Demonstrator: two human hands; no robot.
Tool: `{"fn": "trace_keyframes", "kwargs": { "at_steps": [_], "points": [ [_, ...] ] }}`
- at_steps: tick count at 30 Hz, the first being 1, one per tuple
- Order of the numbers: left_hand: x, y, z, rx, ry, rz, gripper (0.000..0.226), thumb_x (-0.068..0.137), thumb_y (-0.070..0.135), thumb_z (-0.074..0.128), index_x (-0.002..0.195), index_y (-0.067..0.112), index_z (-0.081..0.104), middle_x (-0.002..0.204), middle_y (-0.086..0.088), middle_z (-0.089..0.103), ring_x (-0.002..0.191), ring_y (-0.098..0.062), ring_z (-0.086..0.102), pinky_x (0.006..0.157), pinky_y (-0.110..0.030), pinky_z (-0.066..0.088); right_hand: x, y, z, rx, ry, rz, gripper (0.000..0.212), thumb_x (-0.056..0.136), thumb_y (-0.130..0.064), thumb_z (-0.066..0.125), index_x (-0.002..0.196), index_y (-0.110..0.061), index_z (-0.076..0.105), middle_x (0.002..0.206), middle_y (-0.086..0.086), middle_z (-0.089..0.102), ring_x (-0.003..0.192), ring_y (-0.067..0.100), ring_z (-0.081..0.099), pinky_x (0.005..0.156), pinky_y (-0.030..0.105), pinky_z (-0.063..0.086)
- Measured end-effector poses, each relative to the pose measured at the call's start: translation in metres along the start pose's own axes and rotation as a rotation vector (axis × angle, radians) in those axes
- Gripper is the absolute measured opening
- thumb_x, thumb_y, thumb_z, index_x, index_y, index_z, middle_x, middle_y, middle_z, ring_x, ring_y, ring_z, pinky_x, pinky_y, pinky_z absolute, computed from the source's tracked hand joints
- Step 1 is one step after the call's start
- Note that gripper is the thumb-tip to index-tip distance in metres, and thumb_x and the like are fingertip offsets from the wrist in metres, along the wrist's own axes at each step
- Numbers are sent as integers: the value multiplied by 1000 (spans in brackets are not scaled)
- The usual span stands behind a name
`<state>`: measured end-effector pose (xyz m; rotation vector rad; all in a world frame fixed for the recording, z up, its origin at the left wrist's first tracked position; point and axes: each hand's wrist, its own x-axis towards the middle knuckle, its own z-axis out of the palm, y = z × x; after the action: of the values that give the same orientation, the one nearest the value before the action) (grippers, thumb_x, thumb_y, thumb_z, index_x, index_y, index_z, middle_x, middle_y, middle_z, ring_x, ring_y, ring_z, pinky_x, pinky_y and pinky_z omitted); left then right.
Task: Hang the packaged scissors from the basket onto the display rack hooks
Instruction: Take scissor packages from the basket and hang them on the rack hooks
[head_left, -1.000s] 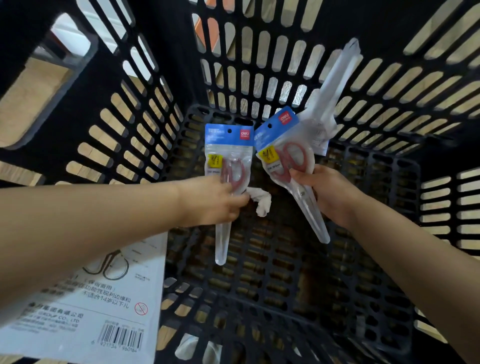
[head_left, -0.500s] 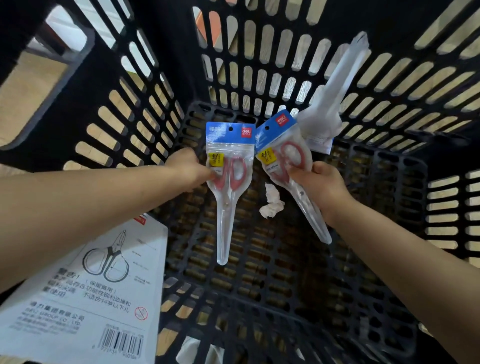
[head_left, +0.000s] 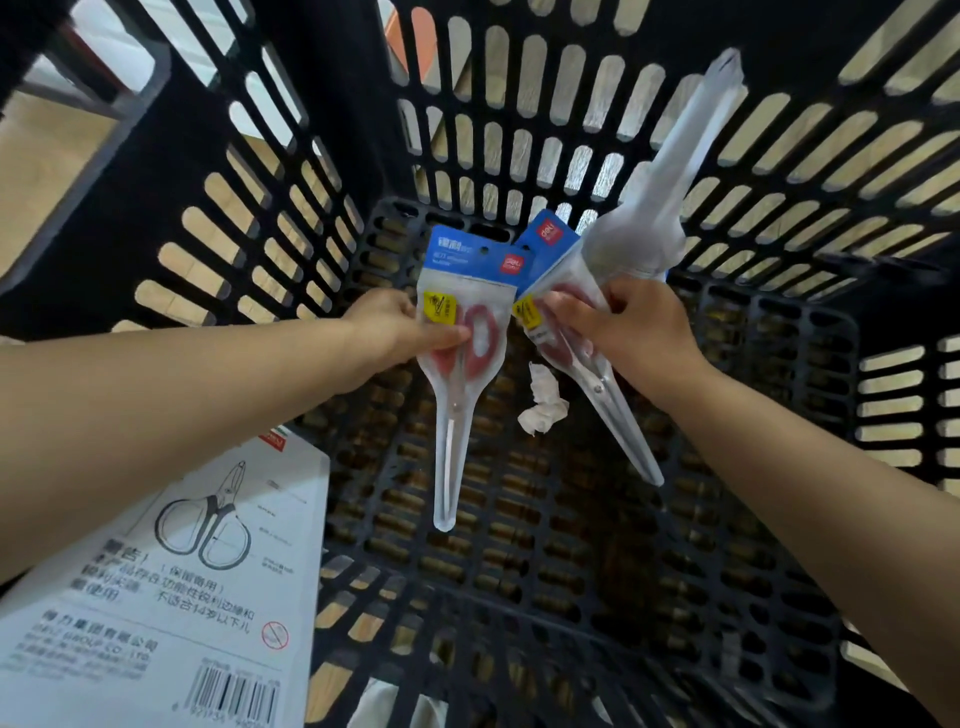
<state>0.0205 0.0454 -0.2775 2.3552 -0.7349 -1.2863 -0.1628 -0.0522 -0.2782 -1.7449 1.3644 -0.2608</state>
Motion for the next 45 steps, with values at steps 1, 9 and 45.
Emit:
{"fn": "trace_keyframes", "kwargs": {
  "at_steps": [1, 9, 45],
  "points": [
    [-1, 3, -1, -79, -35, 8, 23, 79, 35, 73, 85, 18, 59, 85, 2, 61, 73, -7, 54, 59, -19, 45, -1, -2, -1, 2, -18, -15, 50, 80, -44, 68, 81, 5, 63, 74, 19, 61, 62, 17, 51, 53, 25, 36],
    [1, 5, 5, -290, -186, 20, 21, 92, 26, 59, 112, 21, 60, 101, -1, 69, 84, -10, 67, 61, -18, 56, 9, -12, 6, 12, -57, -50, 41, 85, -46, 63, 84, -5, 65, 75, 4, 66, 69, 16, 61, 63, 28, 48],
    [-711, 278, -377, -1041, 857, 87, 31, 90, 38, 60, 66, 19, 63, 51, 12, 60, 50, -2, 56, 56, -19, 45, -400, -648, -383, 402, -468, -373, 13, 87, -20, 66, 86, -8, 68, 77, 8, 63, 70, 16, 57, 69, 28, 44]
  ]
}}
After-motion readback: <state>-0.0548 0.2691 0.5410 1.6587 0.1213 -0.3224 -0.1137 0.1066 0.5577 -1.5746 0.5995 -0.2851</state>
